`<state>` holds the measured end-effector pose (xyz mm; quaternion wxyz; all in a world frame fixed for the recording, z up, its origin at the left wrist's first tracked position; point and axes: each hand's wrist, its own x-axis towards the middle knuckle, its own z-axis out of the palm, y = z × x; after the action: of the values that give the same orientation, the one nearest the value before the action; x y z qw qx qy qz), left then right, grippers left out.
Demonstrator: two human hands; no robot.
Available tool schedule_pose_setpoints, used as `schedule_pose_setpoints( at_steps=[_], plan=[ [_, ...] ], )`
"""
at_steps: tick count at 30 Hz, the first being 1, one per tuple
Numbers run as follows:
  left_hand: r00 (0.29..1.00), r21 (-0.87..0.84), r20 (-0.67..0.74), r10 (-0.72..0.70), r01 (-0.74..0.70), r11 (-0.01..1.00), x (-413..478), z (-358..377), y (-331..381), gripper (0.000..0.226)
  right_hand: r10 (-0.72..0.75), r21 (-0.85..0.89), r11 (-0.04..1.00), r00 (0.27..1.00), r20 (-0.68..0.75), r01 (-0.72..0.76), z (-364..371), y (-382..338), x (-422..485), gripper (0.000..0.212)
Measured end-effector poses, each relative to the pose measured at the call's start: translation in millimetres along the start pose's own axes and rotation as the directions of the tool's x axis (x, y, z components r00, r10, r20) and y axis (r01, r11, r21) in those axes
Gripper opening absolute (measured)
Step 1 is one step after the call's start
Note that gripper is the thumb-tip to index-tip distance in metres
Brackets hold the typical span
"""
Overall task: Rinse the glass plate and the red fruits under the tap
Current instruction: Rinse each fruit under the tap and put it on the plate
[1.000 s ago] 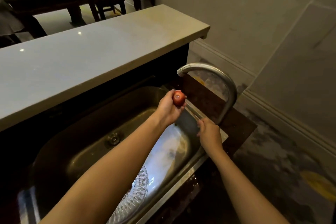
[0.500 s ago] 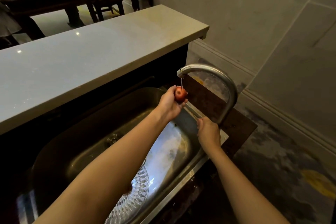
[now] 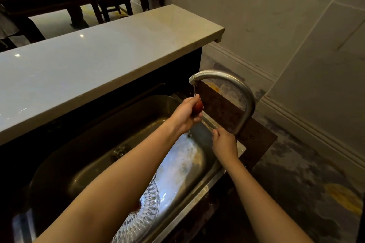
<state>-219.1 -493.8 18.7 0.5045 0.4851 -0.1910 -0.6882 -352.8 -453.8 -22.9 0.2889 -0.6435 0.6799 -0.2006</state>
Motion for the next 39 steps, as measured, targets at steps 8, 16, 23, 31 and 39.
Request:
schedule_pose_setpoints(
  at_steps=[8,16,23,31,39],
  plan=[
    [0.998,0.159,-0.018,0.056,-0.052,0.986,-2.0,9.4,14.6,0.031,-0.102,0.187,0.977,0.995,-0.012,0.102,-21.2,-67.2,26.2,0.046],
    [0.991,0.227,-0.076,0.105,-0.086,0.97,0.9,13.5,30.5,0.031,-0.037,0.322,0.947,0.985,0.169,-0.02,-17.2,-102.5,71.9,0.035],
    [0.992,0.155,-0.046,0.116,-0.107,0.982,7.2,17.9,40.8,0.036,0.065,0.415,0.904,0.993,0.096,-0.1,-16.7,-113.1,79.3,0.033],
    [0.983,0.087,-0.147,0.108,-0.096,0.992,12.4,9.1,55.0,0.04,-0.089,0.477,0.879,0.981,0.169,-0.002,-6.6,-119.5,63.0,0.047],
    [0.978,0.092,-0.134,0.159,-0.147,0.985,15.3,21.6,28.7,0.03,0.083,0.517,0.853,0.997,0.005,-0.073,-5.9,-112.2,77.9,0.036]
  ],
)
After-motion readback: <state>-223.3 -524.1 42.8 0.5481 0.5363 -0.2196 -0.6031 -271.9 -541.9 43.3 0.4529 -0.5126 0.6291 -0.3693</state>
